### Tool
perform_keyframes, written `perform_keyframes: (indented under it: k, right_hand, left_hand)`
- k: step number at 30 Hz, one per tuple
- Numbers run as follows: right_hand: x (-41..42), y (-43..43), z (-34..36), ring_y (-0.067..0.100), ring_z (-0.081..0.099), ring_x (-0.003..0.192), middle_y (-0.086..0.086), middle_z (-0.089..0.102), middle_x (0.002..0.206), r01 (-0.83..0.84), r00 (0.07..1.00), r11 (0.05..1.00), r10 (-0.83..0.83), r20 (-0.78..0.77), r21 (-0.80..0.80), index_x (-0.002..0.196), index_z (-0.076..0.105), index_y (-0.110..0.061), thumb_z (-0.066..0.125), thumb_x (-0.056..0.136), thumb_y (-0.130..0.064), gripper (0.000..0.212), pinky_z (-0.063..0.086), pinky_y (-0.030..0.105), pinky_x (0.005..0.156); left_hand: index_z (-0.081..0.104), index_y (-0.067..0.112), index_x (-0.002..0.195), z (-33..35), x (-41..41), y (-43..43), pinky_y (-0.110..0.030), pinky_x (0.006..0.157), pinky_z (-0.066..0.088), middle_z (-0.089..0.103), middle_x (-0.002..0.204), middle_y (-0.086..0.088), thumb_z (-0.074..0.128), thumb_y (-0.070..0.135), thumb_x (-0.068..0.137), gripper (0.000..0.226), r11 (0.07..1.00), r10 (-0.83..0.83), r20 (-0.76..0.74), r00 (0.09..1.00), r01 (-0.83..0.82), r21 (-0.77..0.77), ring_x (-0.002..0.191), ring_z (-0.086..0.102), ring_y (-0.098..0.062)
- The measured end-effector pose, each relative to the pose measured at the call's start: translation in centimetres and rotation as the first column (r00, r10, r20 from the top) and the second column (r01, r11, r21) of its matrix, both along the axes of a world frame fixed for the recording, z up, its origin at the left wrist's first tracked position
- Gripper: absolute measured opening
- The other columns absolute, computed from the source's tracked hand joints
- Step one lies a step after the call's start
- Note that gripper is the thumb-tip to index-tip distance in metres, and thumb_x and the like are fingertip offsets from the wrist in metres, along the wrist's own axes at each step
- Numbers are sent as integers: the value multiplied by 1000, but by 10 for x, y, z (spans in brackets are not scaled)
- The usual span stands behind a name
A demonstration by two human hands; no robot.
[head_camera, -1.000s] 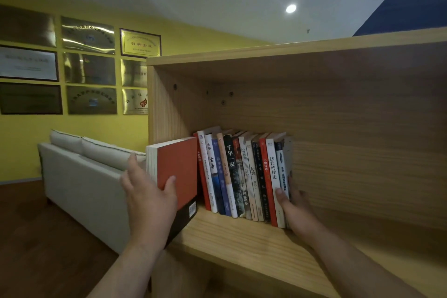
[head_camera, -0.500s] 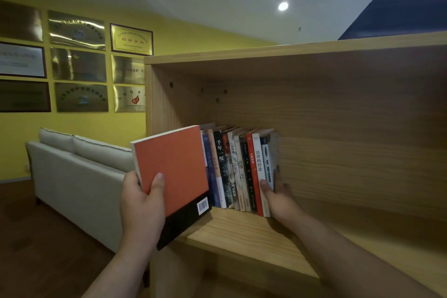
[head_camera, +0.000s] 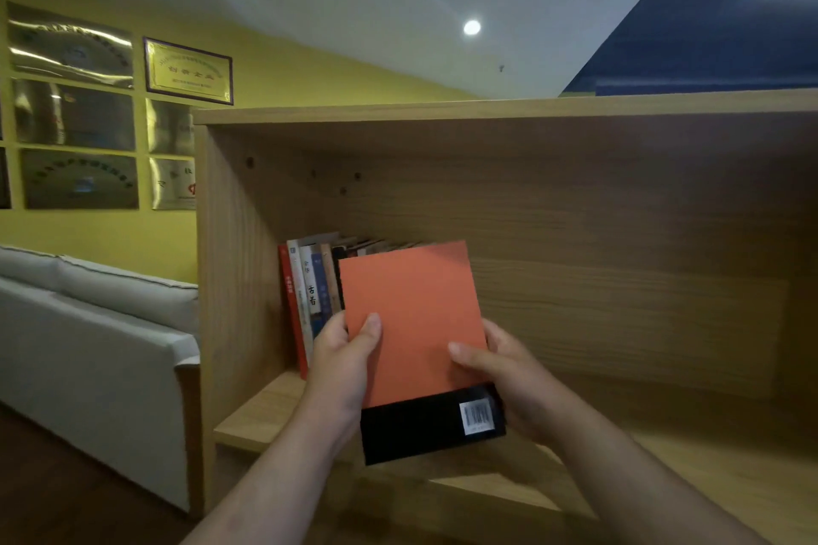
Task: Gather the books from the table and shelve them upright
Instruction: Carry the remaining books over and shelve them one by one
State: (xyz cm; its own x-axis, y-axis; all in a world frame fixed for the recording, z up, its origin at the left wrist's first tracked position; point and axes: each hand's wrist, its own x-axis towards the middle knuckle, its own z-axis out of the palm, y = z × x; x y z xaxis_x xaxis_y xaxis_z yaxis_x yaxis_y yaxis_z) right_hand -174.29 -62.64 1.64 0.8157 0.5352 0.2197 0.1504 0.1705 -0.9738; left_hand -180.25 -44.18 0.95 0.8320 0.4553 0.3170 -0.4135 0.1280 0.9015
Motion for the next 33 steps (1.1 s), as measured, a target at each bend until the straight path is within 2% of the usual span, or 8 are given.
perform_keyframes:
  k: [4,6,10,13,22,25,28,33]
  right_hand:
    - [-1,-34,6,31,73,98,14,76,109,249,967,968,-249,50,15,115,65,-13,67,89,5,31,60,42,85]
    - [4,-48,9,31,73,95,14,75,105,409,907,912,-411,88,42,104,65,-17,68,90,2,24,59,46,88]
    - [20,-46,9,7,63,80,-6,66,91,621,760,783,-613,217,37,102,57,-20,69,91,-3,24,51,23,69]
    - [33,-18,-7,10,62,81,-7,63,90,667,719,741,-617,320,-69,125,53,-16,64,90,-1,40,47,22,64]
    - [70,44,-21,12,64,94,-13,61,97,568,804,807,-501,320,-163,109,47,-31,65,96,-20,25,47,17,64]
    - [76,48,-26,15,66,103,-9,67,104,504,860,845,-470,199,-180,108,54,-37,75,87,-33,30,60,36,80]
    - [79,36,-35,24,69,112,-7,72,117,347,938,920,-342,58,-183,99,61,-56,88,59,-57,48,57,59,93]
    - [78,25,-38,17,60,123,-14,63,124,243,969,901,-210,130,-360,122,47,-54,82,67,-56,65,50,49,107]
  left_hand:
    - [57,30,121,1,15,-9,-32,81,55,66,114,4,48,36,102,22,972,-72,-87,994,90,216,107,64,-17]
    - [55,27,127,-6,22,9,-25,86,48,58,120,10,51,35,101,28,910,104,-103,989,-53,410,116,55,-13]
    - [50,16,134,-30,32,68,-45,103,46,47,132,-5,64,33,94,46,764,456,-163,875,-292,575,120,52,-25]
    - [44,13,138,-38,43,95,-54,103,48,54,139,-12,69,25,91,56,846,407,-286,867,-241,475,123,58,-33]
    - [40,18,142,-36,76,104,-41,101,48,59,135,-2,77,19,84,68,939,259,-218,941,-192,286,126,56,-25]
    - [38,21,143,-42,78,102,-41,98,47,57,137,-1,78,14,83,72,930,271,-188,944,-207,303,127,55,-25]
    - [38,21,144,-44,80,104,-43,99,46,57,138,-1,79,14,82,75,927,281,-170,945,-221,304,128,54,-26]
    - [40,25,146,-41,84,114,-49,106,44,60,133,1,81,12,78,80,965,186,-231,955,-134,225,125,56,-25]
